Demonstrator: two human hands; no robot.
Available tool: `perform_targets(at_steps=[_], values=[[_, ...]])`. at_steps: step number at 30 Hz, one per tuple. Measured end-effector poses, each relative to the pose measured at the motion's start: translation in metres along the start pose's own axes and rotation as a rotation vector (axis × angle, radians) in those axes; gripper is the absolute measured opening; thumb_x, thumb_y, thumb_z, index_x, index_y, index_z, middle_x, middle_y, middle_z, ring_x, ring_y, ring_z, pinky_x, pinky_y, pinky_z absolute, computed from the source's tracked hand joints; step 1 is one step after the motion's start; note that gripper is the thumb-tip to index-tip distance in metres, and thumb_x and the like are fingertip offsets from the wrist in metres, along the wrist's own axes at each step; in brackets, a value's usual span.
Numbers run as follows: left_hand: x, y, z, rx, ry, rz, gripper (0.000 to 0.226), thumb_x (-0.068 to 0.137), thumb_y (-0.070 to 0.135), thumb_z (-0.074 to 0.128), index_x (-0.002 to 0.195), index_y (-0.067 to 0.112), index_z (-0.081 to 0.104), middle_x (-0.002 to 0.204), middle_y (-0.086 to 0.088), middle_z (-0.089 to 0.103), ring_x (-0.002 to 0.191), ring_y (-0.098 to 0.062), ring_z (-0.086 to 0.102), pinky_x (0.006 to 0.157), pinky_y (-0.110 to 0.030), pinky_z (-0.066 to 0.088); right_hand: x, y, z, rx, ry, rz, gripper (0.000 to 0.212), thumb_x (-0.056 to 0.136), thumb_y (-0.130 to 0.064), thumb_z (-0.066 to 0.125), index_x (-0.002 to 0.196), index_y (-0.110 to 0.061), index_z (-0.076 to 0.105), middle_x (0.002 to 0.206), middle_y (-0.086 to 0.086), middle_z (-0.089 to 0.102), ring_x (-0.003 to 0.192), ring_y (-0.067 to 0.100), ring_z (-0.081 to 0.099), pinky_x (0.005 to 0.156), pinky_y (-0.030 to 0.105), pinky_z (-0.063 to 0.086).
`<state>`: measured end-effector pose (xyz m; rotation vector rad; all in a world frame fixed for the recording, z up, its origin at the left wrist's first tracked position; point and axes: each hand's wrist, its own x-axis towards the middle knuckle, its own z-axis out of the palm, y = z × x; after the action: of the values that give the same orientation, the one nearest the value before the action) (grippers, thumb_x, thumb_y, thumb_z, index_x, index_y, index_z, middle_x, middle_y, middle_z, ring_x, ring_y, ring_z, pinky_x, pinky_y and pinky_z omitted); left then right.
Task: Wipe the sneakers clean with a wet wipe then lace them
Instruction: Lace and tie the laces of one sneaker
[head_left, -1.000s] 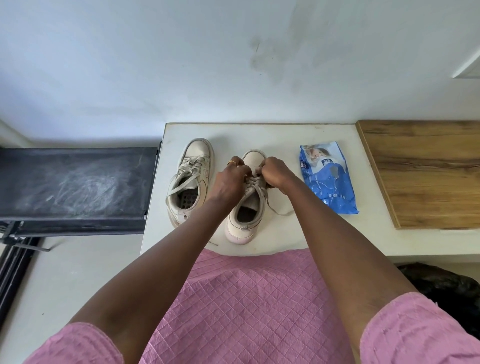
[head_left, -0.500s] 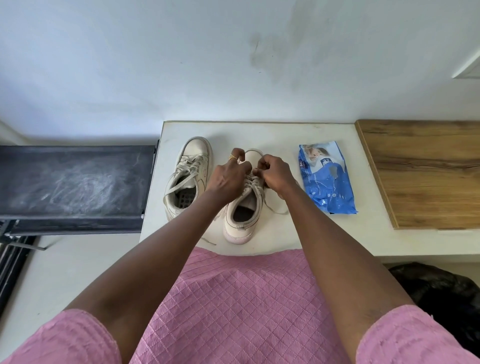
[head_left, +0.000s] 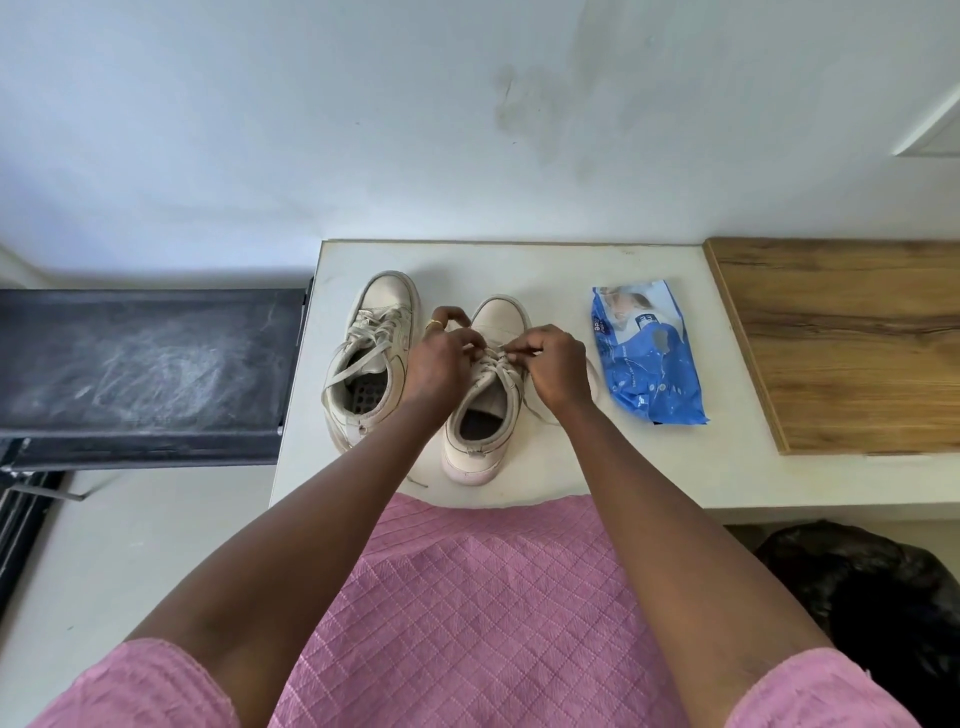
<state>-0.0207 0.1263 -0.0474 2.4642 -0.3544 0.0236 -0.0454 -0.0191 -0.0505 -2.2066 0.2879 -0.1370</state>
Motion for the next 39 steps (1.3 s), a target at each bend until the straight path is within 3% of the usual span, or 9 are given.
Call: perform_targets(at_steps=[6,9,16,22,24,26,28,34,39], values=[[0.009,0.006,-0.006,0.283,-0.175,0.069,0.023,0.088,0.013,0.05,0.102,0.028,0.06,0.128,-0.001,0.036,0.072,-0.027,0.054,0.057,-0.031,0.035,0.004,-0.007,0.012,-0.258,-0.08,-0.085,0.016,0.083,0.007,0.051,0.092,0.0,0.063,0.103,0.014,0.06,0.092,0.031,0.057,0.076,0.043,0.051],[0.013,0.006,-0.006,0.327,-0.222,0.145,0.03,0.086,0.011,0.046,0.108,0.028,0.057,0.127,-0.001,0.035,0.074,-0.029,0.057,0.058,-0.032,0.035,0.005,-0.008,0.015,-0.286,-0.103,-0.056,0.024,0.082,0.009,0.044,0.096,-0.002,0.061,0.108,0.013,0.057,0.095,0.035,0.053,0.078,0.046,0.049],[0.011,0.014,0.004,0.353,-0.206,0.072,0.028,0.089,0.009,0.044,0.112,0.02,0.056,0.132,-0.002,0.035,0.086,-0.031,0.061,0.064,-0.034,0.035,0.007,-0.011,0.014,-0.187,-0.108,0.021,0.021,0.084,0.007,0.043,0.091,-0.001,0.062,0.102,0.013,0.058,0.094,0.033,0.054,0.079,0.041,0.047],[0.001,-0.001,0.004,0.04,-0.072,0.0,0.016,0.087,0.008,0.059,0.102,0.009,0.063,0.127,-0.007,0.046,0.09,-0.031,0.061,0.077,-0.039,0.049,-0.005,-0.009,0.01,0.005,0.036,0.087,0.009,0.084,0.0,0.062,0.09,-0.005,0.067,0.095,0.009,0.066,0.084,0.017,0.058,0.066,0.014,0.035],[-0.005,-0.006,0.003,-0.144,-0.047,-0.031,0.011,0.084,0.001,0.062,0.093,0.003,0.068,0.122,-0.009,0.048,0.091,-0.025,0.061,0.085,-0.029,0.05,-0.013,-0.006,0.009,0.028,0.087,0.078,0.016,0.081,0.006,0.06,0.087,-0.004,0.07,0.093,0.01,0.068,0.082,0.017,0.06,0.065,0.009,0.037],[-0.01,-0.007,-0.001,-0.252,-0.055,-0.069,0.013,0.083,-0.004,0.062,0.093,-0.001,0.071,0.118,-0.007,0.049,0.089,-0.014,0.057,0.078,-0.003,0.042,-0.02,-0.003,0.008,0.033,0.091,0.053,0.025,0.078,0.013,0.058,0.089,-0.004,0.073,0.094,0.01,0.069,0.081,0.014,0.061,0.065,0.0,0.038],[-0.012,-0.007,-0.003,-0.272,-0.068,-0.075,0.016,0.084,-0.003,0.063,0.098,-0.001,0.071,0.115,-0.007,0.053,0.09,-0.008,0.052,0.071,0.007,0.032,-0.023,-0.002,0.004,0.037,0.083,0.03,0.027,0.078,0.014,0.059,0.091,-0.004,0.074,0.094,0.009,0.069,0.076,0.008,0.059,0.065,-0.004,0.038],[-0.011,-0.008,-0.001,-0.295,-0.057,-0.116,0.018,0.081,0.003,0.069,0.098,0.005,0.073,0.111,-0.009,0.06,0.094,-0.011,0.055,0.07,0.008,0.029,-0.011,-0.009,0.0,-0.075,-0.021,0.069,0.013,0.081,0.002,0.066,0.09,-0.004,0.073,0.092,0.008,0.071,0.077,0.008,0.056,0.068,0.015,0.043],[-0.017,-0.006,0.006,-0.316,-0.002,-0.155,0.017,0.08,0.008,0.07,0.096,0.009,0.075,0.107,-0.005,0.061,0.09,-0.006,0.052,0.071,0.007,0.028,-0.003,-0.012,0.005,-0.128,-0.205,0.036,0.025,0.078,0.014,0.039,0.084,0.0,0.059,0.086,0.008,0.053,0.081,0.022,0.049,0.069,0.027,0.036]])
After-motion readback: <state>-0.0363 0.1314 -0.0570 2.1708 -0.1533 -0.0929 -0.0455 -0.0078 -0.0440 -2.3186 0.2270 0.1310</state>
